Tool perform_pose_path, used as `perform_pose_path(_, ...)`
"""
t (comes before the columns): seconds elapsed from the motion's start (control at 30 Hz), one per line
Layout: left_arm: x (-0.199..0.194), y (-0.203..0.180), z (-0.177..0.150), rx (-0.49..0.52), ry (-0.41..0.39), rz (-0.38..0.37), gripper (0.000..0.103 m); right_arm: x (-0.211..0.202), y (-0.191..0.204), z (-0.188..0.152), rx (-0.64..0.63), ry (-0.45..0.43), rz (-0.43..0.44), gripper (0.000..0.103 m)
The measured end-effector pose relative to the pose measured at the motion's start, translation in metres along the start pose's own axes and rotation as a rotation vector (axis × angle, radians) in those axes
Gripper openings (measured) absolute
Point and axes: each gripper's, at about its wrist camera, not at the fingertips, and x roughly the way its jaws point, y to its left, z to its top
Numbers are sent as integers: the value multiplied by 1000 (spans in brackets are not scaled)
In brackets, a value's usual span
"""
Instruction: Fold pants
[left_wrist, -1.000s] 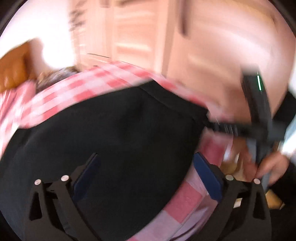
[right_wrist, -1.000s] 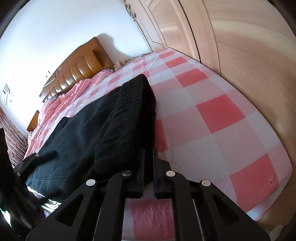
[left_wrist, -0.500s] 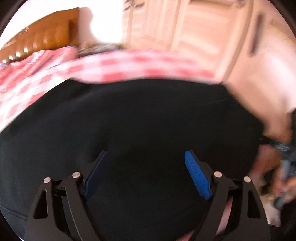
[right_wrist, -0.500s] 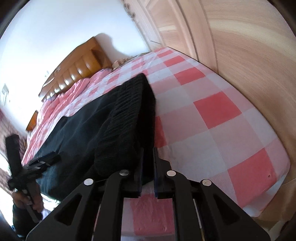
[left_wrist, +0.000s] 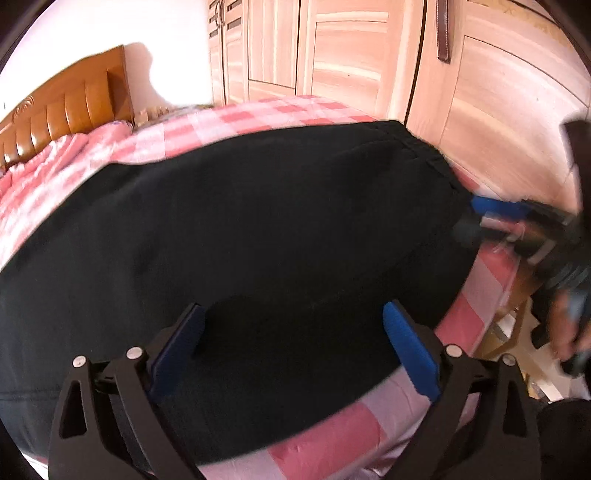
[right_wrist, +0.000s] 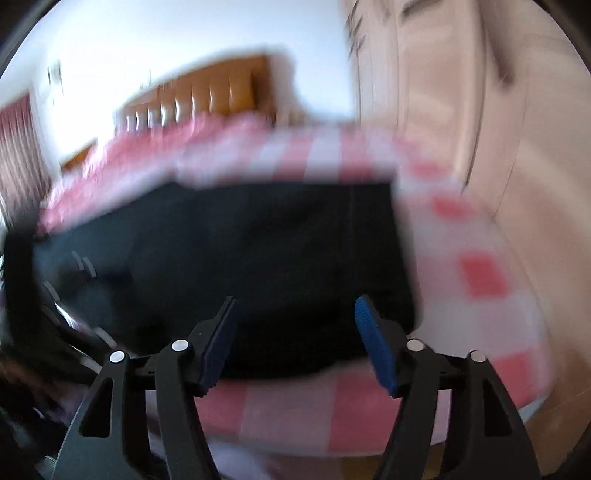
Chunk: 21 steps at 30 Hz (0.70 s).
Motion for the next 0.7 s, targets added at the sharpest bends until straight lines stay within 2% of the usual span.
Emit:
perform_pose_path(0.03, -4, -2, -3, 13, 0, 4, 97, 0, 5, 0, -36, 13, -21, 67)
perform_pose_path(0.1, -17, -1, -6, 33, -13, 28, 97, -7, 7, 9, -45, 46, -7, 67)
perform_pose_path(0.2, -48, 25, -12, -54, -92, 52, 98, -23, 8, 30, -3, -14, 49, 68)
perform_pose_path(0.23, -54, 35, -14, -84, -108, 70, 100, -26, 14, 35, -22, -38, 54, 70)
perform_pose_path(0.27, -59, 54, -21, -139, -125, 113, 101, -20, 26, 40, -53, -55, 71, 78)
perform_pose_path(0.33, -57, 85, -34, -235, -93, 141, 101, -3, 48, 42, -101, -11, 122, 80)
perform_pose_path(0.37, -53, 98, -42, -274, -65, 136, 101, 18, 60, 37, -130, 68, 166, 80)
perform_pose_path(0.4, -51, 105, -50, -272, -67, 117, 101, 26, 68, 30, -140, 100, 165, 82)
perform_pose_path(0.43, -57, 103, -55, -227, -98, 109, 101, 21, 67, 27, -120, 40, 161, 84)
perform_pose_path(0.5, -72, 103, -59, -203, -68, 162, 101, 21, 64, 34, -97, 82, 164, 82)
perform_pose_path(0.53, -86, 108, -60, -217, -103, 164, 101, 20, 64, 40, -93, 87, 159, 81)
perform_pose_path(0.57, -112, 125, -65, -267, -174, 148, 101, 14, 67, 50, -97, 67, 161, 82)
perform_pose_path(0.63, -143, 161, -74, -376, -236, 164, 101, 10, 77, 70, -112, 23, 210, 83)
perform_pose_path(0.7, -180, 226, -101, -592, -306, 263, 101, 16, 107, 98, -146, -6, 305, 88)
